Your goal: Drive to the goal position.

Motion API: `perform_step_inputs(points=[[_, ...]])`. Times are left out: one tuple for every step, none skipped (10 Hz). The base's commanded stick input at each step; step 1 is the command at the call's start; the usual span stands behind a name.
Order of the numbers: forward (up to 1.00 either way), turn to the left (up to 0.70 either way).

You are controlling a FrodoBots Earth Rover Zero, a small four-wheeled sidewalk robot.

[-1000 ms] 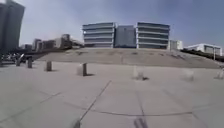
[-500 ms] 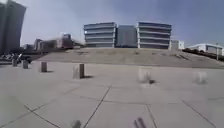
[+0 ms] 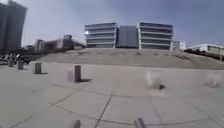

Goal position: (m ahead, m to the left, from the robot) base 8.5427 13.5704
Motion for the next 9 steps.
perform_step_inputs(points=[[1.0,-0.4],[1.0,-0.4],[1.0,-0.13],[1.0,-0.03],[1.0,0.0],[1.0,0.0],[1.0,0.0],[1.0,0.0],[1.0,0.0]])
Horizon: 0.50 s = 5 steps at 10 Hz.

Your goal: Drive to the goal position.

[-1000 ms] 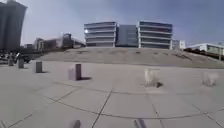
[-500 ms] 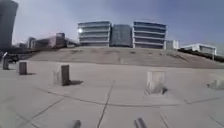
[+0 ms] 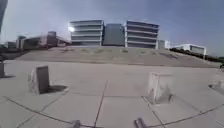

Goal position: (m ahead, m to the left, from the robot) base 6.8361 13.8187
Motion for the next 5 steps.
perform_step_inputs(points=[[1.0,0.0],[1.0,0.0],[1.0,0.01],[1.0,0.16],[1.0,0.31]])
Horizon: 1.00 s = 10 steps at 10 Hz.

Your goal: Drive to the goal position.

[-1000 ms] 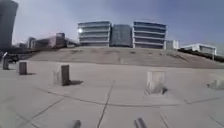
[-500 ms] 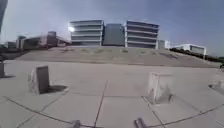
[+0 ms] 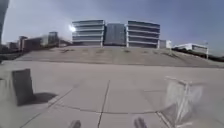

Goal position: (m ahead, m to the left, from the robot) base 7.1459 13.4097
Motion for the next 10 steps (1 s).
perform_step_inputs(points=[[1.0,0.07],[1.0,0.01],[1.0,0.0],[1.0,0.0],[1.0,0.0],[1.0,0.0],[1.0,0.0],[1.0,0.0],[1.0,0.0],[1.0,0.0]])
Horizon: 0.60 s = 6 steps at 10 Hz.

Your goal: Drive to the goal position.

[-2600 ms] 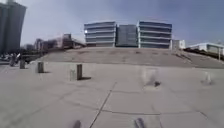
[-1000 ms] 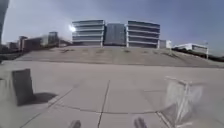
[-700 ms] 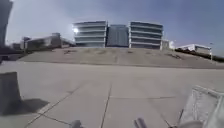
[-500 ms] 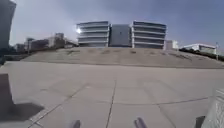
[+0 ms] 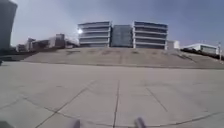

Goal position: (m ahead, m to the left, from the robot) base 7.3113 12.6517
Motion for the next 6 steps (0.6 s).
perform_step_inputs(points=[[1.0,0.0],[1.0,0.0],[1.0,0.0],[1.0,0.0],[1.0,0.0],[1.0,0.0]])
